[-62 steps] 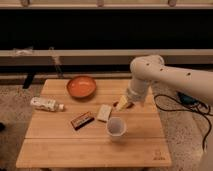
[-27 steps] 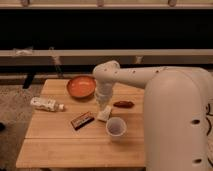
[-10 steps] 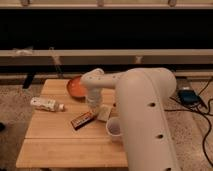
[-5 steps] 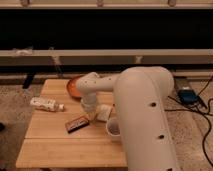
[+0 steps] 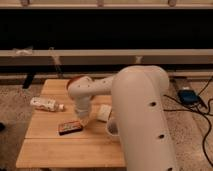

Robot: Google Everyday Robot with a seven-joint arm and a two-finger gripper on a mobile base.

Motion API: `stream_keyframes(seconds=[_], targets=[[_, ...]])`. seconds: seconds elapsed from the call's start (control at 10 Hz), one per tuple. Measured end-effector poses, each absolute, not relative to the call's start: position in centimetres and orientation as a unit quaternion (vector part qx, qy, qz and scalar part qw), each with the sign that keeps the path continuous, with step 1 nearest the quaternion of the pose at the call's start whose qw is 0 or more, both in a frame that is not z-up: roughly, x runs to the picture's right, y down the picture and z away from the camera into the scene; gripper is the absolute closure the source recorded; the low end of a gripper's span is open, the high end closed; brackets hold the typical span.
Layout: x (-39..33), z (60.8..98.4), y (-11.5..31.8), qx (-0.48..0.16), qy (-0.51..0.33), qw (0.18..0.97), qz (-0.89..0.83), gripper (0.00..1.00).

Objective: Push the eraser across the table

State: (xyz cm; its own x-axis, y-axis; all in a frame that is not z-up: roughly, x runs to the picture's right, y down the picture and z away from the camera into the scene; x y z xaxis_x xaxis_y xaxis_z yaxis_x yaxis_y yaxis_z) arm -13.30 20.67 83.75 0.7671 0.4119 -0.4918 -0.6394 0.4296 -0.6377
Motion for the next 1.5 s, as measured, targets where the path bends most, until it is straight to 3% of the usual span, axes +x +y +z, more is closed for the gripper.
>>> stream_keyframes(seconds=[1.2, 1.5], targets=[[-23.3, 78.5, 23.8, -0.472, 0.067, 0.852, 0.219, 1.0], [-23.0, 77.4, 21.9, -0.465, 0.048, 0.854, 0.227, 1.0]])
